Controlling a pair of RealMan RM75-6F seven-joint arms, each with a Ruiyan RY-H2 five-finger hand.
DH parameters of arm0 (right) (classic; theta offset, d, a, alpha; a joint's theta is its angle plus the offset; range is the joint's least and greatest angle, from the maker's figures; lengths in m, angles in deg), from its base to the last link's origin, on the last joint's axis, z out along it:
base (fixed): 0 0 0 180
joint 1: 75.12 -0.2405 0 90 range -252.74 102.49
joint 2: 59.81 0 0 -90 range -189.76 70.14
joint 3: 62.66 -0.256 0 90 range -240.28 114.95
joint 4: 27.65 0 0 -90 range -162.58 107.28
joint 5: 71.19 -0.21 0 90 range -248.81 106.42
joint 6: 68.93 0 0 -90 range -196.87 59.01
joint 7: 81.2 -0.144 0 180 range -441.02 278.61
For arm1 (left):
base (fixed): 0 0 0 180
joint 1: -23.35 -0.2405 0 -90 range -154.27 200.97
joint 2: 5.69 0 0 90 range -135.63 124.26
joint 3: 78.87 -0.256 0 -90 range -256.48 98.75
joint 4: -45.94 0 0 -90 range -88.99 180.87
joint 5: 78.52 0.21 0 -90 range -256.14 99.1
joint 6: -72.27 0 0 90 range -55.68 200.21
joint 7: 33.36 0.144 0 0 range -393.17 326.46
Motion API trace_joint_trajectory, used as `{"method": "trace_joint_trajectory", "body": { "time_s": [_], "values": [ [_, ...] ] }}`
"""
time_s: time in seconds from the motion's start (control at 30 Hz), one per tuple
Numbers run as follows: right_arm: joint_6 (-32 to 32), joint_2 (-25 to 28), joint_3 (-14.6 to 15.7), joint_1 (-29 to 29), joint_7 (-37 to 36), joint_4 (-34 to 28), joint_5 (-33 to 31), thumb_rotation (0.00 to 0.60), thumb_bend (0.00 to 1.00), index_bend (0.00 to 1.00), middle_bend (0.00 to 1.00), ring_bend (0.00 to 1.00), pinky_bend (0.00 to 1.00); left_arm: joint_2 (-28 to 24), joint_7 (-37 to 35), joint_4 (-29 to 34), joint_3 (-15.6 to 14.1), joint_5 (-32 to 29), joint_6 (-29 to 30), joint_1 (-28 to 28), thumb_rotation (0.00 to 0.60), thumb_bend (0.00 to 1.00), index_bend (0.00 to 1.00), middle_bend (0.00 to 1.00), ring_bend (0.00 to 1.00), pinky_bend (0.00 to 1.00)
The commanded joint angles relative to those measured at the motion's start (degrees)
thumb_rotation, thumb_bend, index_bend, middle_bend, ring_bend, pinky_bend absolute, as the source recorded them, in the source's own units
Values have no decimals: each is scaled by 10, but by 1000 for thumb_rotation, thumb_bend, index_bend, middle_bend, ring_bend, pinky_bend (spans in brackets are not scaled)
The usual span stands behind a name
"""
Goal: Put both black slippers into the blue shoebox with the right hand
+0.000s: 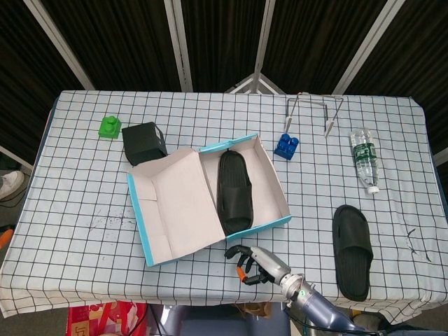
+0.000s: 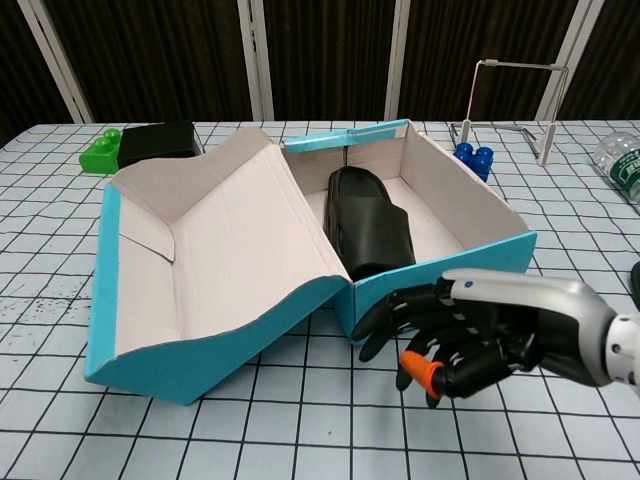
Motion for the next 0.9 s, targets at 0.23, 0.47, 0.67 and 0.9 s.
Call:
{"method": "trace_joint_trajectory", "body": {
  "time_s": [0.23, 0.47, 0.67, 0.9],
  "values": [
    [-81, 9, -20, -17, -101, 8, 90, 600, 630, 294, 298, 395, 443, 0, -1, -1, 0, -1, -4, 2, 600, 37, 225, 46, 0, 43],
    [-102, 5, -22, -24, -156, 24, 131, 600, 636, 294, 297, 370, 443, 0, -2, -1, 0, -2, -3, 1, 600, 37, 226, 46, 0, 43],
    [-114, 0, -22, -31, -200, 37, 172, 600, 653, 294, 234, 329, 440, -1, -3, -1, -1, -1, -5, 2, 600, 37, 230, 46, 0, 43],
    [-94, -16, -22, -37, -226, 62, 203, 600, 672, 294, 152, 272, 427, -1, -3, -1, -1, -2, -7, 3, 600, 37, 230, 46, 0, 43]
  ]
}}
